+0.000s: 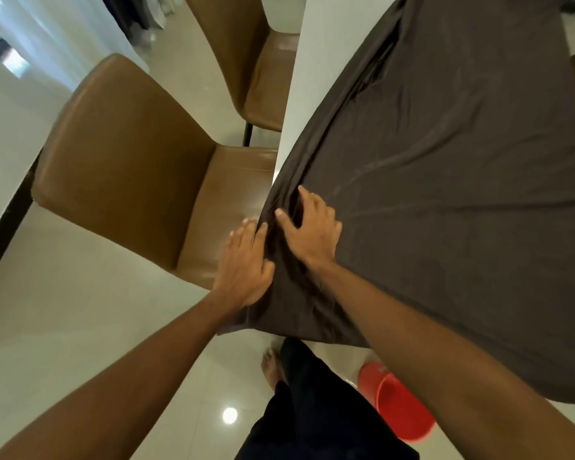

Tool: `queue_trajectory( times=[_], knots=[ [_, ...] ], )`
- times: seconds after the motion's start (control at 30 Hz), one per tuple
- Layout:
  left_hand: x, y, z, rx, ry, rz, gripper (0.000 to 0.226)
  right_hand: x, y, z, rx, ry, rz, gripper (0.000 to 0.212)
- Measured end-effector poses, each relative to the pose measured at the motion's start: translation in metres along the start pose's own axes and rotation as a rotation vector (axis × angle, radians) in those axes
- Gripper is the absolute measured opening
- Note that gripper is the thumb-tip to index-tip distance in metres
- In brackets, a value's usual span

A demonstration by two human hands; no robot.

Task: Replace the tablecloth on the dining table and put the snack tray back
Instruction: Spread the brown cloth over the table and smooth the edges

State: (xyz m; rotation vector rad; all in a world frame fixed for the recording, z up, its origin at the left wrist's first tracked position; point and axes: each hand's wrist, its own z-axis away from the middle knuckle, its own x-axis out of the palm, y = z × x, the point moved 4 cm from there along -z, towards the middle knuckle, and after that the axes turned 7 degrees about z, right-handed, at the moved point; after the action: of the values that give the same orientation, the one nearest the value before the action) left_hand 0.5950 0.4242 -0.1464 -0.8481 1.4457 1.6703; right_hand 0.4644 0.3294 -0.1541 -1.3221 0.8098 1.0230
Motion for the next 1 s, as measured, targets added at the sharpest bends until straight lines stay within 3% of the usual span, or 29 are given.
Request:
queue_trajectory(
  times=[0.13,0.3,0.4,0.5,0.63,0.87,1.0],
  knots=[
    [-0.005,0.033,-0.067,0.21,-0.038,-0.02,0.068,-0.041,0.024,-0.075,0.024,0.181,-0.095,0.053],
    [-0.002,0.048,-0.163,0.379,-0.199,-0.215,0.068,-0.054,0.043,-0.163,-0.005,0.168,-0.068,0.055],
    [0.005,0.039,-0.205,0.357,-0.308,-0.281,0.073,-0.05,0.056,-0.204,0.122,0.072,-0.022,0.064],
    [0.014,0.022,-0.205,0.32,-0.281,-0.288,0.076,-0.024,0.061,-0.214,0.148,-0.074,0.156,0.072],
    [0.01,0.001,-0.195,0.293,-0.212,-0.29,0.077,-0.004,0.03,-0.215,0.101,-0.001,0.261,0.076],
    [-0.019,-0.044,-0.187,0.227,-0.355,-0.333,0.079,0.023,-0.039,-0.204,0.069,-0.017,0.285,0.084],
    [-0.055,-0.067,-0.208,0.252,-0.287,-0.383,0.047,0.03,-0.056,-0.198,0.055,-0.02,0.256,0.08]
  ],
)
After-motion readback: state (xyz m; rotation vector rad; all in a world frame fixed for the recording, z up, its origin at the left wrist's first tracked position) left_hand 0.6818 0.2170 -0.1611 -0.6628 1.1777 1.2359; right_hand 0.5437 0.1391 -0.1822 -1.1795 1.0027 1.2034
